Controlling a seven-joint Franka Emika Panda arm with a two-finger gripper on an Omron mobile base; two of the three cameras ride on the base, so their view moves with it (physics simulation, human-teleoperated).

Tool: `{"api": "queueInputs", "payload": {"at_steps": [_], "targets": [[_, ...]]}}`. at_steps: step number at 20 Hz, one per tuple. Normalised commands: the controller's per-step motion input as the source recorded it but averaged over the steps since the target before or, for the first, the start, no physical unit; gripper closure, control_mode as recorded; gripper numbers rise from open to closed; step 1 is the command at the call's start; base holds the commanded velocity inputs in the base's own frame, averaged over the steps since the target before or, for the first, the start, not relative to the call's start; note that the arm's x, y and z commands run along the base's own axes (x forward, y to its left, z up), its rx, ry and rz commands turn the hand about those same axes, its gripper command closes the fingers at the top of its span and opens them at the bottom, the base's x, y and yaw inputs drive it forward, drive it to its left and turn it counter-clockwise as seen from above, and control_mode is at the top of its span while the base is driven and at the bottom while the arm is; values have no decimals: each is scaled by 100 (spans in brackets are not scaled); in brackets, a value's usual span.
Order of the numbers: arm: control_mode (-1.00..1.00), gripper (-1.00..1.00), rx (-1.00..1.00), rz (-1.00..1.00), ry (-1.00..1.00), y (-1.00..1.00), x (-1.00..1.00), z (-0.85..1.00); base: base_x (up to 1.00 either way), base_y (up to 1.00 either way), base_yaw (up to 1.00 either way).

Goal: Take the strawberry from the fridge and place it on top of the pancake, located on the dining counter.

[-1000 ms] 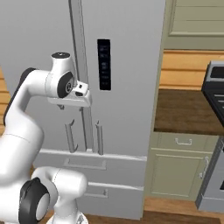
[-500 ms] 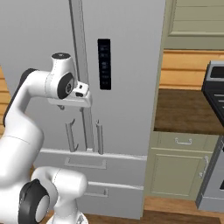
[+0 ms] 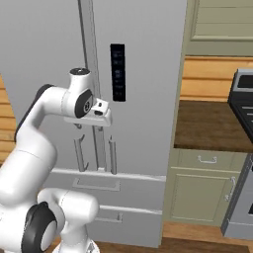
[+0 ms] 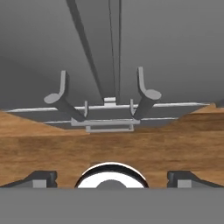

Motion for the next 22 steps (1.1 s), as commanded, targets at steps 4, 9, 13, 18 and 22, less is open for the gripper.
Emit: {"api": "queueInputs", "payload": {"at_steps": [4, 9, 13, 18, 22], "targets": [[-100, -100, -2, 0, 0, -43, 32, -53, 0, 0, 0], [-100, -100, -9, 0, 0, -38, 35, -54, 0, 0, 0], [-100, -100, -2, 1, -2, -6, 37, -28, 0, 0, 0], [-100, -100, 0, 0, -9, 0, 33, -35, 0, 0, 0], [-100, -100, 0, 0, -11, -6, 28, -39, 0, 0, 0]]}}
